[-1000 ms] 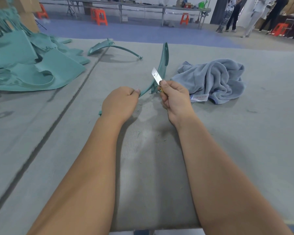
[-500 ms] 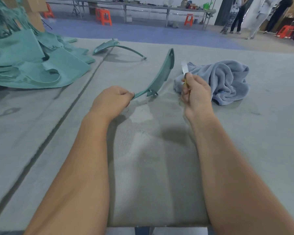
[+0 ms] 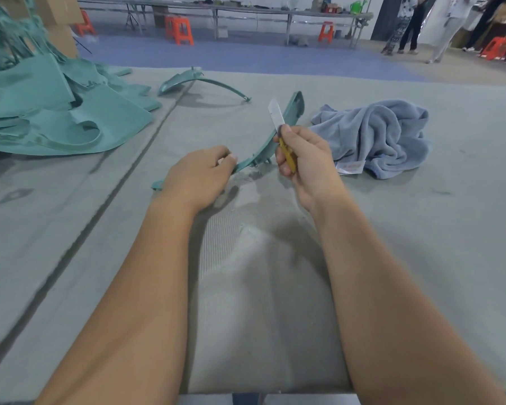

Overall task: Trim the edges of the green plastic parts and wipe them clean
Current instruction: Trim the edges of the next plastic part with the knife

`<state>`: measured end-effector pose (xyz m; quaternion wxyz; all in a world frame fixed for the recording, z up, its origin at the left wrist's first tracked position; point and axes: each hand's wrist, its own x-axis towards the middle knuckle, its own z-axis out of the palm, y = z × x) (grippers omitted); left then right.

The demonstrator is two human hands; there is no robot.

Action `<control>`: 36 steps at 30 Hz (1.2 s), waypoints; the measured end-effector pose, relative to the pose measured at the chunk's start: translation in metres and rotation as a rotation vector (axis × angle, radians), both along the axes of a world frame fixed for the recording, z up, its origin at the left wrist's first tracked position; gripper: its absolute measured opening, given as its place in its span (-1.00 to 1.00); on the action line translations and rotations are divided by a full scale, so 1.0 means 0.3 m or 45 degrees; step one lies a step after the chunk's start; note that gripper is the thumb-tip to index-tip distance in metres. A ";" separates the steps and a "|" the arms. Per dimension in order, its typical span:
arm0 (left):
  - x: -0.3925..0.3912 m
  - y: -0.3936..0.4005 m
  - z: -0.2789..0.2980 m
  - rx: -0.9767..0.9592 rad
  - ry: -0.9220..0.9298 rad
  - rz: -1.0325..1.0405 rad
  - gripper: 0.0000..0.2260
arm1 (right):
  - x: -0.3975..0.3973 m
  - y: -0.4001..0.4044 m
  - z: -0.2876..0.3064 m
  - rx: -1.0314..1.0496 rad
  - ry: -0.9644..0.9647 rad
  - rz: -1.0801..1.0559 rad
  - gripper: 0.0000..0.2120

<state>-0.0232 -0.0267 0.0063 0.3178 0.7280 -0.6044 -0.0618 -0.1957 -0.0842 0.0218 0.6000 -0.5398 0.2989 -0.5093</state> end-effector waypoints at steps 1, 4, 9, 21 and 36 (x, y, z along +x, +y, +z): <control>-0.012 0.002 0.004 -0.032 0.066 -0.085 -0.70 | 0.001 -0.002 -0.003 -0.003 0.009 -0.001 -0.74; -0.054 -0.007 0.009 -0.079 0.100 -0.280 -0.58 | 0.010 -0.006 -0.010 -0.015 0.046 0.017 -0.75; -0.077 -0.027 -0.025 -0.176 -0.087 -0.153 -0.81 | 0.033 0.008 -0.023 -0.090 0.161 0.064 -0.68; -0.090 -0.019 -0.037 -0.165 0.092 -0.055 -0.81 | 0.019 0.010 -0.033 -0.202 0.185 0.012 -0.74; -0.089 -0.007 -0.044 -0.187 0.050 -0.021 -0.65 | -0.043 -0.054 -0.022 -0.169 -0.047 -0.173 -0.75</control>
